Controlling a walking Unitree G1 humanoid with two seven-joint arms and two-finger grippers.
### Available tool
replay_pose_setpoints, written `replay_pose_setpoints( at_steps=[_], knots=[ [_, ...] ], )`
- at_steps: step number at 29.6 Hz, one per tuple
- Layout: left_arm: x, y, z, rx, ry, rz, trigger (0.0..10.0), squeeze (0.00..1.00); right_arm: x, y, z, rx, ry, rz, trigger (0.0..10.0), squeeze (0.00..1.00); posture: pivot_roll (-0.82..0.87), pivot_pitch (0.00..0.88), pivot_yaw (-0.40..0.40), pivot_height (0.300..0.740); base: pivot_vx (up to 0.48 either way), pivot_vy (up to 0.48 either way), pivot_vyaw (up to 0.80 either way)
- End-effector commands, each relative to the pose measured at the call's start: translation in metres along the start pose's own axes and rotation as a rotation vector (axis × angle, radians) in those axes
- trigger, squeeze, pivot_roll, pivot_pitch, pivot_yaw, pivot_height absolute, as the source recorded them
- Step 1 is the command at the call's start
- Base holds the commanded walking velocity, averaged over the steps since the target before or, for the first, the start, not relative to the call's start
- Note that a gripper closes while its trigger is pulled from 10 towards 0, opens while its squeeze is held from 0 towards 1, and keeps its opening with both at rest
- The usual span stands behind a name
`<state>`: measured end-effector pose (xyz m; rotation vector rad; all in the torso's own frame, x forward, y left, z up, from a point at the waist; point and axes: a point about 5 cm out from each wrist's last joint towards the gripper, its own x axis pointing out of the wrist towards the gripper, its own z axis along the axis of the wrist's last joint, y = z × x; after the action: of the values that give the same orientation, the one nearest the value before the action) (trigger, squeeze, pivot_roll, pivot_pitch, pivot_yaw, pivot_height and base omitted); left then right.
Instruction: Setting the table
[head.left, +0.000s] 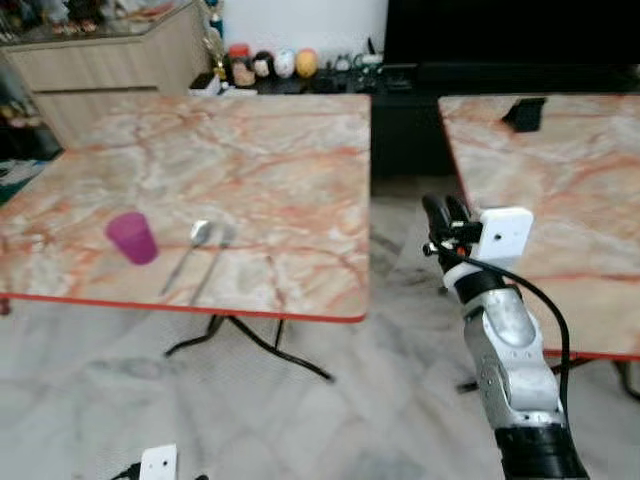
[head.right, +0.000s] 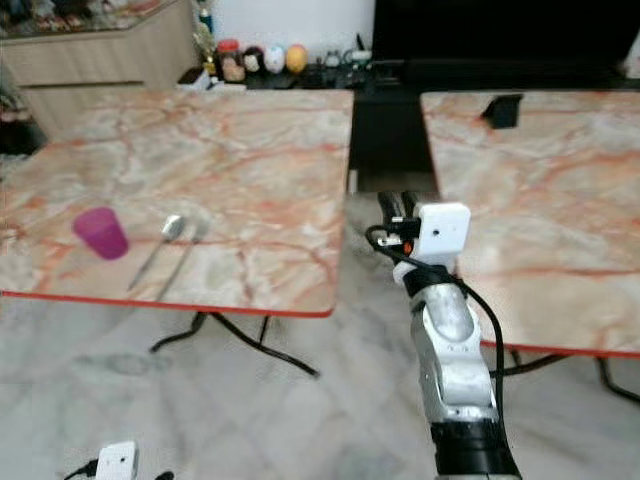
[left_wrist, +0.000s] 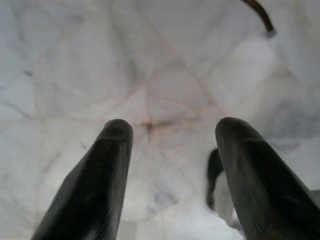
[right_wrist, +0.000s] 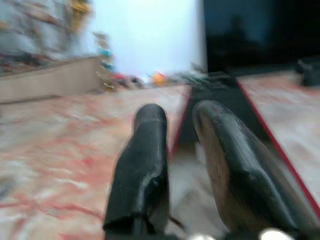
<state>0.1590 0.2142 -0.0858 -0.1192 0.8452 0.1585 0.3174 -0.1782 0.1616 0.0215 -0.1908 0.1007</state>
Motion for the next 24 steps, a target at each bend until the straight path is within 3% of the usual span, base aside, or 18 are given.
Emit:
replay_pose_setpoints(
  at_steps=[1,24],
  knots=[
    [0.0,0.0068,0.0033,0.0,-0.006,0.02,10.0,0.0,0.0037,0.0054,0.0058,0.017,-0.022,0.012,10.0,0.0,-0.09,0.0,0.054,0.74,0.0,0.48,0.0],
    [0.0021,0.0013,0.0099,0.003,-0.039,0.002,10.0,0.0,0.0089,0.008,0.0074,0.007,-0.028,0.01,10.0,0.0,-0.09,0.0,0.053,0.74,0.0,0.48,0.0]
  ],
)
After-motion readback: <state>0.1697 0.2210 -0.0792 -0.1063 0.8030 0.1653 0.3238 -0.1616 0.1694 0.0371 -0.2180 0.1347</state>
